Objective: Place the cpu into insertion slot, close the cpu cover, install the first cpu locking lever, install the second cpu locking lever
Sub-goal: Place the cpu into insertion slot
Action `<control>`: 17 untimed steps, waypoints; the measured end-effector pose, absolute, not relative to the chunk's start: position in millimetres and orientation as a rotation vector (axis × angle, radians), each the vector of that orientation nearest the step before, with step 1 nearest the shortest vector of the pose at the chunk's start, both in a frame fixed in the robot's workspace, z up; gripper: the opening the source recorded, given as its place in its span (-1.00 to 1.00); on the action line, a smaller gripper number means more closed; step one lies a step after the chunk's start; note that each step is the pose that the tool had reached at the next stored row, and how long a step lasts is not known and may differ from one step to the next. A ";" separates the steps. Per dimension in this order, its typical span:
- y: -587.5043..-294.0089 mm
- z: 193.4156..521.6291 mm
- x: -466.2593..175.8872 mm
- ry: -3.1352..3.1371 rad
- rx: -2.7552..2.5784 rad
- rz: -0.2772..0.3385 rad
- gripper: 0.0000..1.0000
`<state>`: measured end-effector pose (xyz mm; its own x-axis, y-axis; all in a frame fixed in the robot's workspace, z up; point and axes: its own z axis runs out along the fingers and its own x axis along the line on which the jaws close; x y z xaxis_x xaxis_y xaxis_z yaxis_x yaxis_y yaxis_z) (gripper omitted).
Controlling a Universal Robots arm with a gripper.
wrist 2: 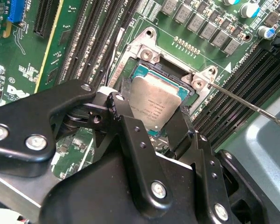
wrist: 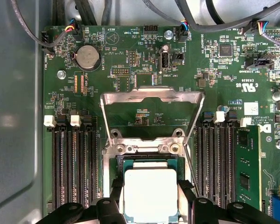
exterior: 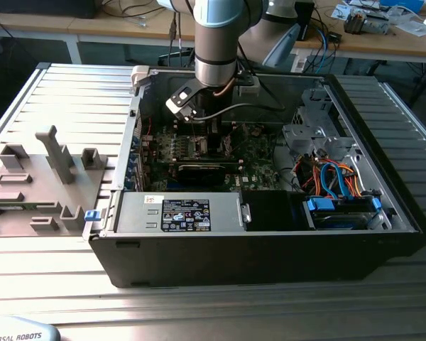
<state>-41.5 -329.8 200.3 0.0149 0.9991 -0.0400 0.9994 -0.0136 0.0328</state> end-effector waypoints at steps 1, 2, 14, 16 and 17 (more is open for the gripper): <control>-329.8 200.1 -41.4 2.170 2.201 -0.009 0.08; -329.7 199.9 -41.2 2.170 2.201 -0.009 0.08; -327.4 197.0 -40.7 2.171 2.202 -0.012 0.08; -327.4 196.9 -40.6 2.171 2.202 -0.012 0.08; -327.4 196.9 -40.6 2.171 2.202 -0.012 0.08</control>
